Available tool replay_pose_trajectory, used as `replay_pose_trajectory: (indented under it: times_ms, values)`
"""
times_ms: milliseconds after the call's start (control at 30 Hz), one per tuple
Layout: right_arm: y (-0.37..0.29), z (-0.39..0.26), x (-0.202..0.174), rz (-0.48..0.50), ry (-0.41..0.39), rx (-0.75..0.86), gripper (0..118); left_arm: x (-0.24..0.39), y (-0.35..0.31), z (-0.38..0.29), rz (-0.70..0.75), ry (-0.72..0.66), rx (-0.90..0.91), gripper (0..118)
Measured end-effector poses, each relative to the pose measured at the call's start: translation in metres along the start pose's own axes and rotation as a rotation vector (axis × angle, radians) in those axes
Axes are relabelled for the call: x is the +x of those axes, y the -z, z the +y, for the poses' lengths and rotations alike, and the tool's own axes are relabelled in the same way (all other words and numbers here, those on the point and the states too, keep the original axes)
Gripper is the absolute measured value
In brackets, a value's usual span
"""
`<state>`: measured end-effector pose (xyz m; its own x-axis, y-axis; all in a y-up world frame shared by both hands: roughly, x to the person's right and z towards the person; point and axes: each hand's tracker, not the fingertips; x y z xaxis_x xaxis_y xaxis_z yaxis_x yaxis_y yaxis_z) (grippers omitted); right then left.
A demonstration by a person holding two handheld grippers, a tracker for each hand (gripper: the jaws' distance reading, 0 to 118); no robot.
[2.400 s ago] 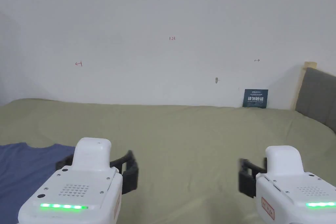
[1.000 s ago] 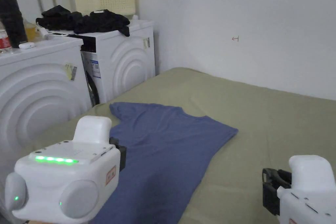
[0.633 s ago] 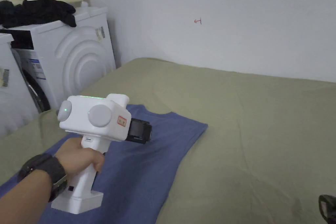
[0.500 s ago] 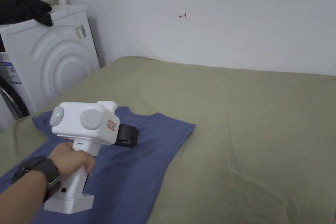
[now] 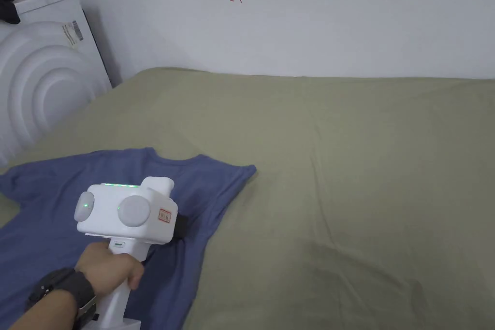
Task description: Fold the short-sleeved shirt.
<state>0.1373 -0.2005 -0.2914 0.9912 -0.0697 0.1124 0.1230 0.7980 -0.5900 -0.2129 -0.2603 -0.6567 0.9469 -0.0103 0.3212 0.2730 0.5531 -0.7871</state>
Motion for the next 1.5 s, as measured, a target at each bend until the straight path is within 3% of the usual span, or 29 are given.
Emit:
replay_pose_trajectory:
  times_ms: [200, 300, 467, 667, 800, 1000, 1200, 1333, 1367, 1400, 1467, 1500]
  values:
    - [-0.025, 0.003, 0.007, -0.007, 0.006, 0.029, 1, 0.009, -0.043, 0.013, -0.048, -0.038, 0.086, 1]
    - [-0.039, 0.008, 0.012, -0.018, 0.02, 0.057, 1, 0.03, -0.071, 0.02, -0.054, 0.011, 0.11, 1]
    - [-0.067, 0.012, 0.018, -0.01, 0.061, 0.112, 1, 0.074, -0.105, 0.034, -0.286, -0.063, 0.208, 1]
    - [-0.106, 0.012, 0.033, -0.039, 0.076, 0.157, 1, 0.197, -0.141, 0.064, -0.483, 0.04, 0.269, 1]
    - [-0.131, 0.008, 0.051, -0.09, 0.09, 0.173, 1, 0.292, -0.154, 0.07, -0.655, 0.199, 0.271, 1]
    - [-0.166, -0.004, 0.077, -0.169, 0.125, 0.193, 1, 0.438, -0.159, 0.024, -0.788, 0.46, 0.159, 1]
    - [-0.199, -0.023, 0.099, -0.248, 0.166, 0.186, 1, 0.543, -0.149, -0.051, -0.868, 0.682, 0.015, 1]
    - [-0.216, -0.034, 0.111, -0.307, 0.18, 0.174, 1, 0.574, -0.131, -0.092, -0.791, 0.734, -0.049, 1]
    - [-0.219, -0.036, 0.114, -0.319, 0.187, 0.175, 1, 0.574, -0.13, -0.098, -0.796, 0.731, -0.042, 5]
    - [-0.222, -0.038, 0.117, -0.326, 0.197, 0.18, 1, 0.573, -0.127, -0.103, -0.785, 0.722, -0.037, 25]
    - [-0.226, -0.038, 0.122, -0.338, 0.217, 0.186, 1, 0.563, -0.128, -0.102, -0.793, 0.636, -0.043, 95]
    - [-0.226, -0.037, 0.125, -0.346, 0.224, 0.183, 2, 0.553, -0.131, -0.098, -0.811, 0.576, -0.077, 118]
